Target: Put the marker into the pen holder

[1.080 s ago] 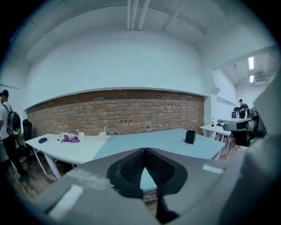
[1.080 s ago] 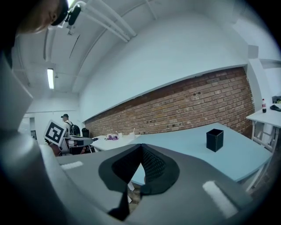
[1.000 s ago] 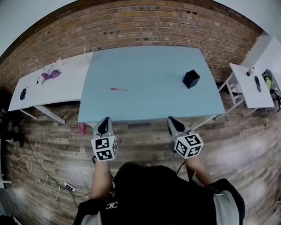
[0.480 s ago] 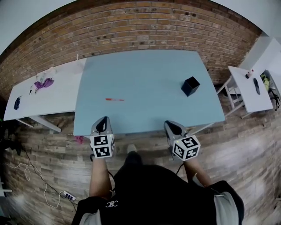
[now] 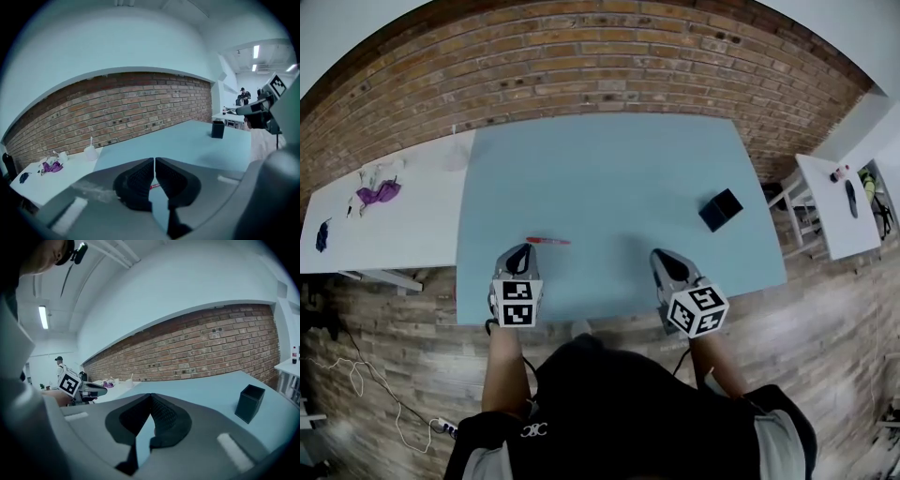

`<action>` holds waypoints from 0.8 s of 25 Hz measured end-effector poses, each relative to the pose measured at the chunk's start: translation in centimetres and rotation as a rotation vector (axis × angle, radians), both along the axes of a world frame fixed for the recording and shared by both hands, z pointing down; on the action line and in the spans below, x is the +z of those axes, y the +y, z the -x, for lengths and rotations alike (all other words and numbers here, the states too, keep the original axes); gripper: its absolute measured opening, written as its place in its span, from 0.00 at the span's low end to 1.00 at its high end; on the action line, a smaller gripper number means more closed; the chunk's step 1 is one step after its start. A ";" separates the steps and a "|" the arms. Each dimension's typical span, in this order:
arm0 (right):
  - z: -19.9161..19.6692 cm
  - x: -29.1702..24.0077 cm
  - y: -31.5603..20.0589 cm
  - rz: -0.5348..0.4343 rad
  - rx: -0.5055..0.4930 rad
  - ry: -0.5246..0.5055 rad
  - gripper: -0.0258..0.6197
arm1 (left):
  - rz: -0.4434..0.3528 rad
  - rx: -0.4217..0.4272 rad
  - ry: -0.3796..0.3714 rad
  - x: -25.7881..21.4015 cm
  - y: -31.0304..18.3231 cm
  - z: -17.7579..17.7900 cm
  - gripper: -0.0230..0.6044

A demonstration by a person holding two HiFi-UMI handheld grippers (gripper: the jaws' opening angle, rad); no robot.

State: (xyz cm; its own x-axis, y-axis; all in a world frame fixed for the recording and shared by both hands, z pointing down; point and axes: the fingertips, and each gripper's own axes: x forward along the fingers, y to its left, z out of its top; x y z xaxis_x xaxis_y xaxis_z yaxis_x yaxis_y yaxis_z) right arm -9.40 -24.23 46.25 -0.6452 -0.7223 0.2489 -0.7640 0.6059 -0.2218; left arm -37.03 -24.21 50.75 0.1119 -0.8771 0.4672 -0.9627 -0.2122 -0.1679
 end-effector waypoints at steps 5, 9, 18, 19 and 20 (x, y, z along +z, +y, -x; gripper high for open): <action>2.1 -0.2 -4.6 0.009 0.029 -0.013 0.04 | 0.115 0.056 -0.028 2.5 -4.6 2.7 0.10; 3.2 1.0 -7.1 0.049 0.055 0.012 0.04 | 0.216 0.219 -0.126 6.0 -6.6 3.5 0.13; 2.6 2.6 -8.8 0.123 0.137 0.048 0.04 | 0.445 0.770 -0.468 13.4 -6.6 2.7 0.26; 2.2 2.8 -8.6 0.130 0.146 0.053 0.04 | 0.471 0.815 -0.498 14.1 -6.4 2.6 0.27; 1.6 2.9 -8.4 0.138 0.156 0.055 0.04 | 0.494 0.851 -0.518 14.7 -6.2 2.5 0.28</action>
